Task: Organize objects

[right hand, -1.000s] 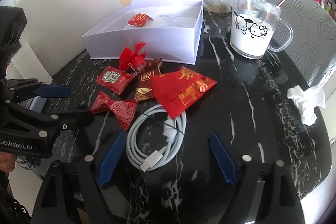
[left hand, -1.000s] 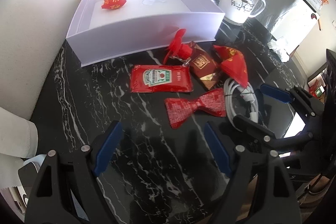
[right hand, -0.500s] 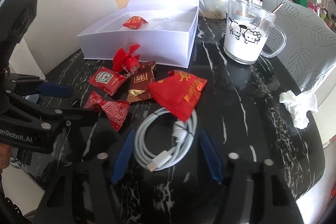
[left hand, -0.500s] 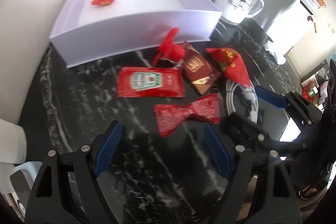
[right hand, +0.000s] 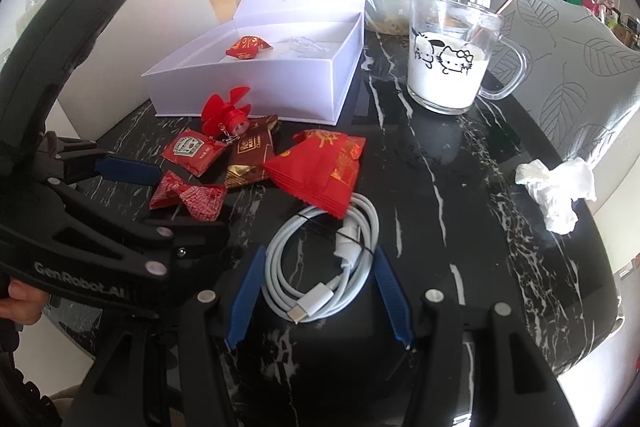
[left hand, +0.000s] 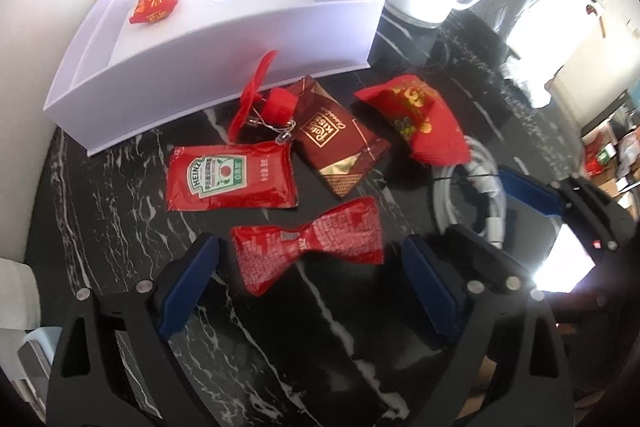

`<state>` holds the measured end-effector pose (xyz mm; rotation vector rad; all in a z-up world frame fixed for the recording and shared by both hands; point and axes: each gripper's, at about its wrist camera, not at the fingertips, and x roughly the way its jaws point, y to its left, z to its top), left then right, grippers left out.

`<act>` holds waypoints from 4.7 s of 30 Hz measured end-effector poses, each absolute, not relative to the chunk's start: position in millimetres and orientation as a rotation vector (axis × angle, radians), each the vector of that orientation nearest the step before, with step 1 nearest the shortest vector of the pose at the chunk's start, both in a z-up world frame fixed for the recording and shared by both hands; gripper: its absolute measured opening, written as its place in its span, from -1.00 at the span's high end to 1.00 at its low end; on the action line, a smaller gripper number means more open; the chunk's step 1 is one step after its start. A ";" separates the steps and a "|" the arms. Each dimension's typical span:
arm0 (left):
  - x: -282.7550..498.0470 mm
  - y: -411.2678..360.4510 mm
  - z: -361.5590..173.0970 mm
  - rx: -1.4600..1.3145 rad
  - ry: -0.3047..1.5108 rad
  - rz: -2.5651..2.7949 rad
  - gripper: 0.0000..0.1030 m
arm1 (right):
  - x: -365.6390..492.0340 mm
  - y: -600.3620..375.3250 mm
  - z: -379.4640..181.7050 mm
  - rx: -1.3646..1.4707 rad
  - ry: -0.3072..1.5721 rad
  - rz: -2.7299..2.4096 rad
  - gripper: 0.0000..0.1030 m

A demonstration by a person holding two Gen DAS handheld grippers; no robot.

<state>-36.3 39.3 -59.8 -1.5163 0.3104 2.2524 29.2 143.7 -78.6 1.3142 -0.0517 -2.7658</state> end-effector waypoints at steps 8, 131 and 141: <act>-33.5 37.6 -54.6 -1.477 0.298 2.315 -0.39 | 33.2 149.0 -79.4 1.290 -0.060 -2.771 -0.11; -249.1 -21.3 33.0 -1.401 0.130 2.528 -0.28 | -188.9 127.7 39.5 0.910 0.167 -2.682 -0.04; -283.7 -17.6 9.6 -1.472 0.141 2.501 -0.28 | -229.3 128.9 23.1 0.999 0.154 -2.666 -0.04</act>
